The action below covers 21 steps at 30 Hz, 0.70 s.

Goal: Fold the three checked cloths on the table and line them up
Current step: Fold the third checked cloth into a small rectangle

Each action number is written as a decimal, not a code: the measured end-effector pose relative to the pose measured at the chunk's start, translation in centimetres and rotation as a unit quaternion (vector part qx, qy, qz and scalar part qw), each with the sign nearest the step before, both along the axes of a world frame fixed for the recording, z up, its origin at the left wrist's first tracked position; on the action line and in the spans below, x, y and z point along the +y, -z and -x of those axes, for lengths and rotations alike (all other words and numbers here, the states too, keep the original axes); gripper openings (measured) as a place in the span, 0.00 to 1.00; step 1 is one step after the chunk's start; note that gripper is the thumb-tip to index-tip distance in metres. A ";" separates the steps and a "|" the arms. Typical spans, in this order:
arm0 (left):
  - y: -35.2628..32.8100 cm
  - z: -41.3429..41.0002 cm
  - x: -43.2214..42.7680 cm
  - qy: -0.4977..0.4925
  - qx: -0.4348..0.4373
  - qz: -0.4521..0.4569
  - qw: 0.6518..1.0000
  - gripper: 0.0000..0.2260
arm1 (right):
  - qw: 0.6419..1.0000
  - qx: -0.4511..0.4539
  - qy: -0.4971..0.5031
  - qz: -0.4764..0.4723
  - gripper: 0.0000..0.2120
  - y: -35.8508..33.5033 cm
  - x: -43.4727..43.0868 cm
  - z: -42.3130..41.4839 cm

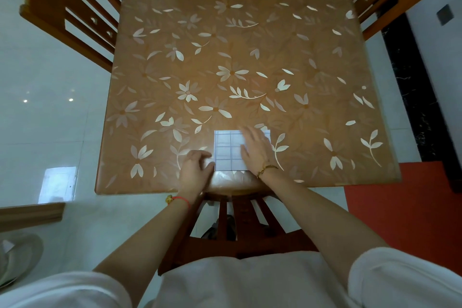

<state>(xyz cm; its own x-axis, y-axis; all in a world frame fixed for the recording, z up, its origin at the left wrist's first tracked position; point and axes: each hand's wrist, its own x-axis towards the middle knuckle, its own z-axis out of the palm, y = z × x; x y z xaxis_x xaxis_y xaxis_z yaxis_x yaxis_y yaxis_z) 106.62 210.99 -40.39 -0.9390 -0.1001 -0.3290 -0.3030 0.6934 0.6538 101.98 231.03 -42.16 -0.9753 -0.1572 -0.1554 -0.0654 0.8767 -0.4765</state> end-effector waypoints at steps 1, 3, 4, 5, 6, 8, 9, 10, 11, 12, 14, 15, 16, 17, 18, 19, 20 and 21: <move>-0.4 0.6 0.6 -0.045 -0.014 -0.015 0.999 0.12 | 0.994 0.027 0.102 0.030 0.21 0.3 0.6 -0.6; -0.7 1.7 1.6 -0.111 -0.050 -0.039 0.992 0.15 | 0.955 0.042 0.286 0.065 0.12 0.6 2.2 -1.6; -0.7 2.1 2.1 -0.128 -0.068 -0.052 0.988 0.16 | 0.936 0.018 0.343 0.075 0.09 0.7 2.9 -1.9; -0.6 2.4 2.4 -0.137 -0.088 -0.063 0.985 0.18 | 0.924 -0.015 0.373 0.081 0.08 0.7 3.5 -2.0; -0.6 2.8 2.8 -0.145 -0.109 -0.071 0.981 0.20 | 0.917 -0.048 0.387 0.089 0.07 0.8 3.9 -2.1; -0.5 3.4 3.3 -0.171 -0.141 -0.075 0.972 0.21 | 0.902 -0.096 0.405 0.115 0.05 0.9 4.6 -2.0; -0.3 3.8 3.4 -0.182 -0.157 -0.075 0.968 0.21 | 0.892 -0.112 0.416 0.134 0.05 0.7 4.7 -1.8; -0.3 4.0 3.3 -0.187 -0.169 -0.075 0.965 0.21 | 0.883 -0.123 0.426 0.152 0.06 0.6 4.7 -1.7; 0.5 4.2 3.0 -0.186 -0.183 -0.078 0.962 0.20 | 0.875 -0.135 0.433 0.168 0.07 0.5 4.7 -1.5; 1.7 4.5 2.6 -0.179 -0.191 -0.079 0.962 0.20 | 0.869 -0.145 0.437 0.180 0.08 0.5 4.6 -1.4; 4.8 4.9 1.9 -0.169 -0.200 -0.082 0.962 0.20 | 0.863 -0.157 0.440 0.195 0.08 0.0 4.4 -1.2; 4.8 4.9 1.9 -0.167 -0.201 -0.088 0.961 0.18 | 0.862 -0.156 0.438 0.200 0.08 -0.2 4.2 -1.2; 4.3 4.8 2.0 -0.164 -0.203 -0.096 0.961 0.14 | 0.862 -0.157 0.437 0.204 0.09 -0.2 4.2 -1.3; 2.6 4.7 2.4 -0.162 -0.200 -0.105 0.960 0.10 | 0.861 -0.161 0.435 0.206 0.09 -0.3 4.2 -1.4; 1.1 4.6 2.9 -0.164 -0.196 -0.114 0.960 0.07 | 0.859 -0.171 0.434 0.211 0.09 -0.5 4.1 -1.5; 0.2 4.5 3.2 -0.169 -0.188 -0.123 0.960 0.05 | 0.854 -0.185 0.435 0.219 0.10 -0.7 4.1 -1.6; -0.6 4.5 3.6 -0.174 -0.179 -0.132 0.959 0.06 | 0.845 -0.199 0.438 0.233 0.10 -0.9 4.2 -1.7; -1.1 4.5 3.9 -0.178 -0.170 -0.136 0.960 0.07 | 0.836 -0.213 0.440 0.248 0.11 -1.0 4.3 -1.7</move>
